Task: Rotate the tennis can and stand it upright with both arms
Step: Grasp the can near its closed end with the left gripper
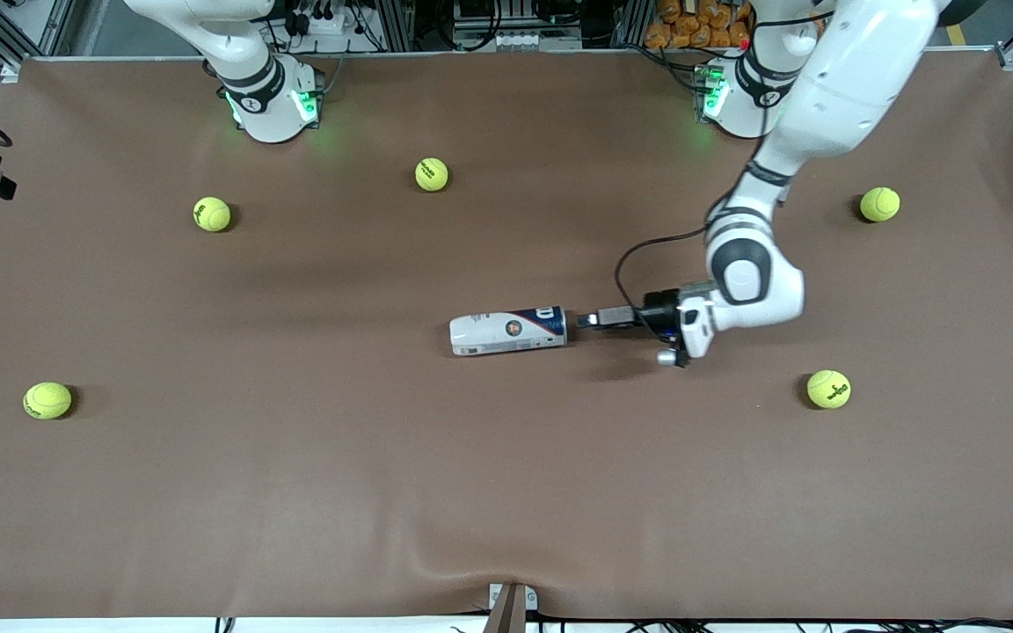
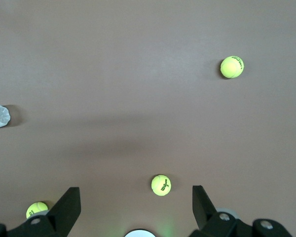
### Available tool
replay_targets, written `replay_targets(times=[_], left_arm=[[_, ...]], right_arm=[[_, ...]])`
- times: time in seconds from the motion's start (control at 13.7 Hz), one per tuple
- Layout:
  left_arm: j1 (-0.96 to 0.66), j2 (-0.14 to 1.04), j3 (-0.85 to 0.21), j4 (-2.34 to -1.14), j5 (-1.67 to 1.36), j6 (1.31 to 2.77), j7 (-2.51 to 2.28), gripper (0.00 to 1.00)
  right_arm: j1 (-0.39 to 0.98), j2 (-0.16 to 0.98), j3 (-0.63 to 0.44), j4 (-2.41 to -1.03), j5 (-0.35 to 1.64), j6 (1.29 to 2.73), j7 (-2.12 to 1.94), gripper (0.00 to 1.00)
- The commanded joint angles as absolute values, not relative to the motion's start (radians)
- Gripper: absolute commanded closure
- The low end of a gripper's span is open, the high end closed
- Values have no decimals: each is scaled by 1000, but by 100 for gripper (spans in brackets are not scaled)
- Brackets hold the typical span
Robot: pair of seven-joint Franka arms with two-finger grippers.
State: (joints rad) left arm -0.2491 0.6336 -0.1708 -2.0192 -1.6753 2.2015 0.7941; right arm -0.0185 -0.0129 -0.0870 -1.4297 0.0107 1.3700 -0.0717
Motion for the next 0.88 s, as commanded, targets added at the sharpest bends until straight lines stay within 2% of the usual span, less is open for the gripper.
replay_targets(times=[0.0,0.37,0.44,0.51,0.59,0.73,0.8], left_arm=[[-313,669,-175,-1997,-1791,2220,844,0],[-325,667,-175,-1977,-1813,2227,834,0],[-325,669,-175,-1973,-1812,2227,833,7],[-327,670,-175,-1964,-1812,2227,833,27],[-331,669,-175,-1960,-1812,2229,831,37],[-336,672,-173,-1950,-1812,2229,831,86],[-336,670,-173,-1950,-1807,2229,830,100]], right_arm=[[33,-14,-90,-1437,6,1381,-69,0],[29,6,-92,-1443,28,1405,-54,0],[26,5,-95,-1445,28,1405,-52,0],[28,6,-95,-1443,28,1408,-52,0],[28,6,-97,-1442,28,1414,-52,0],[26,6,-97,-1439,28,1417,-52,0],[31,8,-97,-1443,26,1423,-54,0]])
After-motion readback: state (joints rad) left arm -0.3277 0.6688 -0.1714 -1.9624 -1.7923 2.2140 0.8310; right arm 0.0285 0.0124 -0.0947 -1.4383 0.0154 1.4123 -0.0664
